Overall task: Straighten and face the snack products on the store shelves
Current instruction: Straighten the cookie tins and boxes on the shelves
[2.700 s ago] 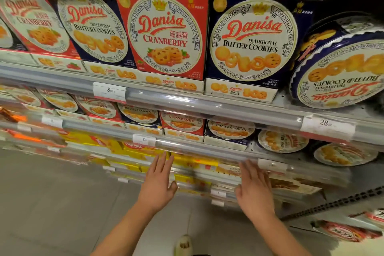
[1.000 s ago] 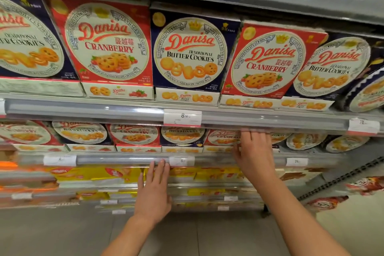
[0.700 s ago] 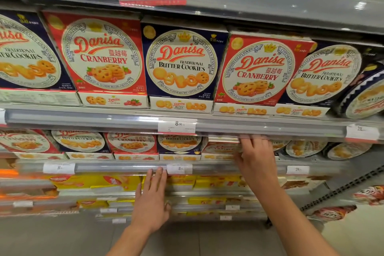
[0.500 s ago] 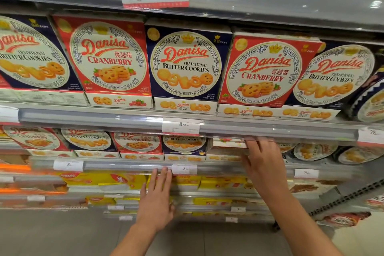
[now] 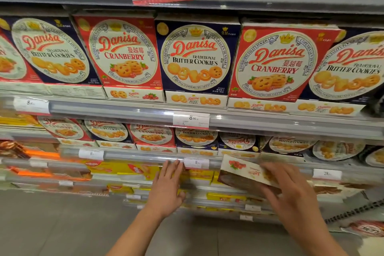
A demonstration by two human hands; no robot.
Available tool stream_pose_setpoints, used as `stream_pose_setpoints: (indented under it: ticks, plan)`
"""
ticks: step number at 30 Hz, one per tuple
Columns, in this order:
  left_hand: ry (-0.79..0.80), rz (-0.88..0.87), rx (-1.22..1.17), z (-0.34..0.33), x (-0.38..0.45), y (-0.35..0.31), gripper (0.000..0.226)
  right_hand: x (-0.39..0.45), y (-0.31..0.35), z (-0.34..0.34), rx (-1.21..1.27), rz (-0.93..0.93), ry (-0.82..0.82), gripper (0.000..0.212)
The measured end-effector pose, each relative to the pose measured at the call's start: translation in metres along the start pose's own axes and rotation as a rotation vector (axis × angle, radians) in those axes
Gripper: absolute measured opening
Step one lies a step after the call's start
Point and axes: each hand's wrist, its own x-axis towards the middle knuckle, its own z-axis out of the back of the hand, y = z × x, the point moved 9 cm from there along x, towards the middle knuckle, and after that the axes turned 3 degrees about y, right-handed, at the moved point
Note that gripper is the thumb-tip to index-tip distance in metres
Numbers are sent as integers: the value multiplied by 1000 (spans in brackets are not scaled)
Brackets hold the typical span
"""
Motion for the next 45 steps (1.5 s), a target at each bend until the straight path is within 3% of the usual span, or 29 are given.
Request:
stream_pose_setpoints:
  ticks: [7, 12, 21, 29, 37, 45]
  plan:
    - [-498, 150, -107, 99, -28, 58, 76, -18, -8, -31, 98, -69, 118, 61]
    - [-635, 217, -17, 156, -36, 91, 81, -13, 3, -37, 128, -88, 159, 58]
    - [-508, 311, 179, 174, -21, 140, 89, -4, 17, -39, 185, -100, 168, 58]
    - [-556, 311, 182, 190, -21, 147, 74, 5, 24, -54, 131, -100, 173, 66]
    - [-506, 241, 213, 206, -6, 153, 57, 10, 47, -61, 122, -59, 149, 64]
    - [-705, 111, 138, 194, -48, 153, 84, 5, 60, -72, 149, -133, 168, 61]
